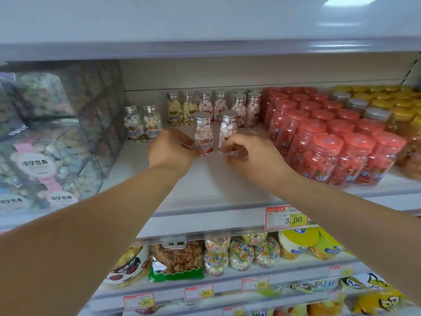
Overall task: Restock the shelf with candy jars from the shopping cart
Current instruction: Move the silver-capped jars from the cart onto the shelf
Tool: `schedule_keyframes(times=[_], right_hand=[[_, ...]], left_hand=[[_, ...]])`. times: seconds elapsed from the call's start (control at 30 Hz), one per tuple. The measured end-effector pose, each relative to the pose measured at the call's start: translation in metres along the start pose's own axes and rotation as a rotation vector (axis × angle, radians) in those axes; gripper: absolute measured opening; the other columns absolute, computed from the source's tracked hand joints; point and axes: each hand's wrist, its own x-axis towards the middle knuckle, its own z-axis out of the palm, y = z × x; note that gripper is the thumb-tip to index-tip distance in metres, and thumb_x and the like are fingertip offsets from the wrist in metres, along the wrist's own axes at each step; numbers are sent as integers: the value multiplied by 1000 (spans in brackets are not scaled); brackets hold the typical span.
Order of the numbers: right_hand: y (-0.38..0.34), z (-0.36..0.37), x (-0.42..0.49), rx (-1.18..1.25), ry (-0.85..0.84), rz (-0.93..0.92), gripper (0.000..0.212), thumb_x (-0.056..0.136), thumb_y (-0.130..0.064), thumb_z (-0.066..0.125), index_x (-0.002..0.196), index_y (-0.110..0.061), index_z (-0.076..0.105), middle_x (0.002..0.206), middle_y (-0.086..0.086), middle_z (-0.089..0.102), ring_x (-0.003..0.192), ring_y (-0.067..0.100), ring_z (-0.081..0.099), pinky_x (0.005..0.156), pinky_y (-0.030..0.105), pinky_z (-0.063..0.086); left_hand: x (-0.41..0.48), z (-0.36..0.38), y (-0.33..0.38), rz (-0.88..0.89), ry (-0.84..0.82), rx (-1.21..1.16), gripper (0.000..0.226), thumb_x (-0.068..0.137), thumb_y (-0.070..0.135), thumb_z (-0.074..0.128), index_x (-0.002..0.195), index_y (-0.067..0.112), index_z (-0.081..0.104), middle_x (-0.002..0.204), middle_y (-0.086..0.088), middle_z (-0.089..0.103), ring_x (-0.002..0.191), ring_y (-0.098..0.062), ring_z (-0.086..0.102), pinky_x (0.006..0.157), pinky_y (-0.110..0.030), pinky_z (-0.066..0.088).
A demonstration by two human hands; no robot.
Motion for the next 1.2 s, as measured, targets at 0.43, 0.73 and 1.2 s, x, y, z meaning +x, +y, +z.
schedule_keyframes(times=[0.43,0.73,1.2], right_hand=[[10,15,42,-229,-72,136,34,91,-29,54,125,-29,58,128,8,53,124,30,44,101,43,40],[14,21,56,-216,-64,173,44,93,-27,50,137,-30,46,139,8,42,132,31,32,103,42,27],[21,25,62,-192,-3,197,44,92,-29,50,135,-23,47,137,9,44,133,29,30,104,40,26]], left_hand=[[29,27,8,-34,69,68,25,81,33,72,62,22,59,85,-6,72,86,-29,66,79,-36,55],[45,40,14,-52,96,116,23,79,43,73,94,27,65,103,-4,70,100,-27,63,83,-34,50],[68,52,7,-44,145,220,31,82,44,69,103,22,67,106,-5,69,101,-29,63,75,-33,48]])
